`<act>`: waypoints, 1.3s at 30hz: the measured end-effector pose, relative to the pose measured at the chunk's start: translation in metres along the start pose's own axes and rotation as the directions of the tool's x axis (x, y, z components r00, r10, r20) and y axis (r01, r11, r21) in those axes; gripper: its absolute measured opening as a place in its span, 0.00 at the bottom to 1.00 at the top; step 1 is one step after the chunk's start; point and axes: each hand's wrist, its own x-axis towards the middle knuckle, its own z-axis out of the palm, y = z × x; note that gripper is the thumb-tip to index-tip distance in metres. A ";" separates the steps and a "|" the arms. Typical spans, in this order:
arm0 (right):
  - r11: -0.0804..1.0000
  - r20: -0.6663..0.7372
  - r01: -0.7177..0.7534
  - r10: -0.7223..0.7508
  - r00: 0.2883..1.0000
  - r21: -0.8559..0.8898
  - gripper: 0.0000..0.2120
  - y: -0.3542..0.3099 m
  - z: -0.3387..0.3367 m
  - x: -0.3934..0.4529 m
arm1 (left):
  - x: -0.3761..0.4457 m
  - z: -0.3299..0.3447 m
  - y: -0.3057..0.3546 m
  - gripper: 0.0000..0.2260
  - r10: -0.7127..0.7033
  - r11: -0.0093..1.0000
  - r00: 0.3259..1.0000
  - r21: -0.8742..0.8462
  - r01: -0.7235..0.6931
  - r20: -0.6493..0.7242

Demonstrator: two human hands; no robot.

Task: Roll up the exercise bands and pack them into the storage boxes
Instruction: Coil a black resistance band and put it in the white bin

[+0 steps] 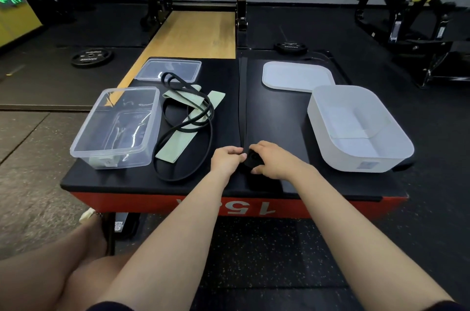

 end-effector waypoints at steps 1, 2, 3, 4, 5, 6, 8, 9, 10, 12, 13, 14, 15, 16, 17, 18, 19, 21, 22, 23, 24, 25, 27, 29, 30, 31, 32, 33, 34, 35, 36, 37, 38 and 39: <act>0.999 -0.034 -0.029 0.029 0.999 0.016 0.35 -0.002 0.005 -0.003 | 0.001 0.000 0.000 0.11 -0.003 1.000 1.000 0.007 0.003 -0.005; 0.997 -0.082 -0.064 0.067 0.994 0.037 0.36 -0.004 0.012 -0.005 | 0.002 0.001 0.000 0.11 -0.005 1.000 1.000 0.015 0.005 -0.011; 0.992 -0.140 -0.104 0.113 0.984 0.067 0.37 -0.008 0.019 -0.008 | 0.002 0.001 0.000 0.11 -0.004 1.000 1.000 0.021 0.004 -0.017; 0.984 -0.203 -0.143 0.162 0.966 0.104 0.37 -0.012 0.026 -0.010 | 0.003 0.001 0.000 0.11 0.000 1.000 1.000 0.024 0.001 -0.023; 0.974 -0.260 -0.177 0.208 0.943 0.140 0.37 -0.016 0.031 -0.011 | 0.004 0.001 0.000 0.11 0.005 1.000 1.000 0.022 -0.005 -0.025; 0.965 -0.306 -0.201 0.244 0.920 0.167 0.36 -0.019 0.035 -0.010 | 0.004 0.002 0.000 0.11 0.011 1.000 1.000 0.018 -0.010 -0.025; 0.960 -0.370 -0.216 0.269 0.889 0.179 0.33 -0.023 0.039 -0.006 | 0.003 0.002 -0.001 0.12 0.023 1.000 0.999 0.016 -0.023 -0.025; 0.963 -0.388 -0.210 0.262 0.884 0.172 0.30 -0.023 0.039 -0.004 | 0.003 0.003 -0.001 0.12 0.034 0.999 0.999 0.021 -0.033 -0.029; 0.966 -0.400 -0.197 0.249 0.882 0.168 0.29 -0.022 0.039 -0.002 | 0.003 0.002 -0.001 0.12 0.044 0.999 0.999 0.032 -0.044 -0.029; 0.971 -0.395 -0.162 0.220 0.892 0.175 0.28 -0.018 0.038 -0.001 | 0.005 0.002 0.000 0.13 0.063 0.997 0.998 0.052 -0.062 -0.016; 0.972 -0.376 -0.147 0.207 0.903 0.181 0.29 -0.015 0.037 0.000 | 0.005 0.002 0.000 0.14 0.065 0.997 0.998 0.048 -0.065 -0.001; 0.974 -0.354 -0.133 0.192 0.915 0.186 0.30 -0.013 0.035 0.000 | 0.006 0.001 0.002 0.17 0.059 0.998 0.998 0.035 -0.059 0.019; 0.975 -0.330 -0.119 0.178 0.927 0.190 0.31 -0.010 0.033 0.001 | 0.006 0.001 0.003 0.20 0.049 0.998 0.998 0.024 -0.050 0.040; 0.975 -0.307 -0.106 0.163 0.938 0.193 0.32 -0.008 0.031 0.002 | 0.006 0.001 0.005 0.23 0.038 0.999 0.998 0.029 -0.040 0.058; 0.976 -0.288 -0.093 0.148 0.946 0.197 0.33 -0.006 0.029 0.003 | 0.007 0.000 0.006 0.26 0.028 0.998 0.997 0.045 -0.032 0.073; 0.976 -0.269 -0.082 0.136 0.953 0.202 0.34 -0.005 0.027 0.004 | 0.008 0.000 0.007 0.27 0.019 0.998 0.996 0.064 -0.024 0.086; 0.975 -0.252 -0.070 0.123 0.960 0.209 0.34 -0.003 0.025 0.004 | 0.008 -0.001 0.008 0.27 0.010 0.997 0.995 0.077 -0.017 0.097; 0.973 -0.217 -0.051 0.101 0.971 0.225 0.35 -0.001 0.022 0.005 | 0.009 -0.003 0.010 0.26 -0.007 0.995 0.992 0.096 -0.005 0.124; 0.970 -0.201 -0.045 0.094 0.975 0.239 0.35 0.000 0.020 0.006 | 0.010 -0.004 0.010 0.26 -0.013 0.994 0.990 0.108 -0.003 0.142; 0.964 -0.182 -0.045 0.095 0.979 0.261 0.36 0.002 0.018 0.006 | 0.010 -0.006 0.010 0.26 -0.016 0.993 0.987 0.122 -0.004 0.157; 0.958 -0.162 -0.050 0.099 0.982 0.283 0.37 0.003 0.016 0.007 | 0.010 -0.007 0.010 0.26 -0.016 0.991 0.986 0.136 -0.007 0.168; 0.953 -0.138 -0.054 0.099 0.986 0.298 0.38 0.004 0.014 0.007 | 0.011 -0.008 0.010 0.25 -0.012 0.988 0.985 0.152 -0.014 0.172; 0.954 -0.091 -0.041 0.071 0.993 0.297 0.39 0.008 0.009 0.009 | 0.010 -0.010 0.012 0.25 -0.010 0.980 0.984 0.197 -0.026 0.179; 0.957 -0.049 -0.013 0.028 0.998 0.291 0.39 0.012 0.005 0.010 | 0.011 -0.013 0.014 0.24 -0.010 0.968 0.982 0.246 -0.038 0.190; 0.954 -0.029 -0.001 0.010 1.000 0.299 0.39 0.014 0.002 0.010 | 0.011 -0.014 0.016 0.23 -0.007 0.963 0.980 0.266 -0.046 0.197; 0.949 -0.007 0.007 -0.005 1.000 0.314 0.38 0.017 0.000 0.011 | 0.012 -0.015 0.018 0.22 -0.002 0.958 0.979 0.282 -0.056 0.202; 0.943 0.013 0.015 -0.020 1.000 0.332 0.38 0.019 -0.002 0.012 | 0.013 -0.016 0.021 0.20 0.003 0.953 0.980 0.297 -0.063 0.201; 0.937 0.033 0.021 -0.035 0.999 0.349 0.37 0.021 -0.003 0.012 | 0.014 -0.016 0.023 0.18 0.009 0.946 0.981 0.316 -0.072 0.196; 0.932 0.050 0.029 -0.050 0.997 0.362 0.36 0.023 -0.005 0.013 | 0.015 -0.015 0.025 0.16 0.016 0.936 0.982 0.343 -0.081 0.190; 0.928 0.063 0.033 -0.061 0.996 0.371 0.36 0.025 -0.006 0.013 | 0.015 -0.013 0.026 0.14 0.023 0.924 0.983 0.372 -0.091 0.181; 0.927 0.070 0.036 -0.067 0.995 0.374 0.36 0.027 -0.007 0.014 | 0.016 -0.012 0.027 0.12 0.030 0.912 0.985 0.398 -0.096 0.168; 0.928 0.073 0.035 -0.067 0.995 0.371 0.36 0.027 -0.006 0.015 | 0.016 -0.010 0.028 0.11 0.034 0.904 0.988 0.418 -0.095 0.150; 0.931 0.070 0.033 -0.062 0.996 0.364 0.36 0.027 -0.006 0.015 | 0.017 -0.009 0.027 0.11 0.030 0.899 0.991 0.430 -0.085 0.132; 0.934 0.064 0.025 -0.051 0.997 0.357 0.36 0.026 -0.005 0.015 | 0.018 -0.008 0.027 0.10 0.024 0.898 0.993 0.433 -0.074 0.119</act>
